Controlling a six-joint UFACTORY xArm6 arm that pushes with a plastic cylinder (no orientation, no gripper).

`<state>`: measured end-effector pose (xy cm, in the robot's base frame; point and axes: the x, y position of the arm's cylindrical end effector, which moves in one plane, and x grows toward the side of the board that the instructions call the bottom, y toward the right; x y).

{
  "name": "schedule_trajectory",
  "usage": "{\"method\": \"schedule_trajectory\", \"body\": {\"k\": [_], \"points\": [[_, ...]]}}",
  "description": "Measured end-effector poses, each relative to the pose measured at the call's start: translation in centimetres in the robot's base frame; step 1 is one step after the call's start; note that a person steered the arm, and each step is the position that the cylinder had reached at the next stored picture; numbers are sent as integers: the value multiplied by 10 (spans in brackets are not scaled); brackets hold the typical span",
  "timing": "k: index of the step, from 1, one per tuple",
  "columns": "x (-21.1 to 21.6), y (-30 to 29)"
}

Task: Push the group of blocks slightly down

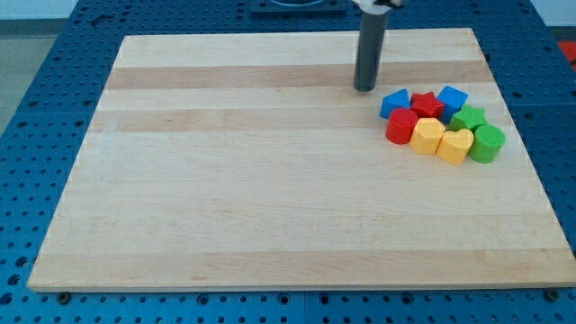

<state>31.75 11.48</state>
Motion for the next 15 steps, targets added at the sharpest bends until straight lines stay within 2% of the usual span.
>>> {"method": "schedule_trajectory", "body": {"k": [3, 4, 6, 7, 15], "points": [[-19, 109], [-19, 112], [24, 115], [32, 115], [77, 115]]}}
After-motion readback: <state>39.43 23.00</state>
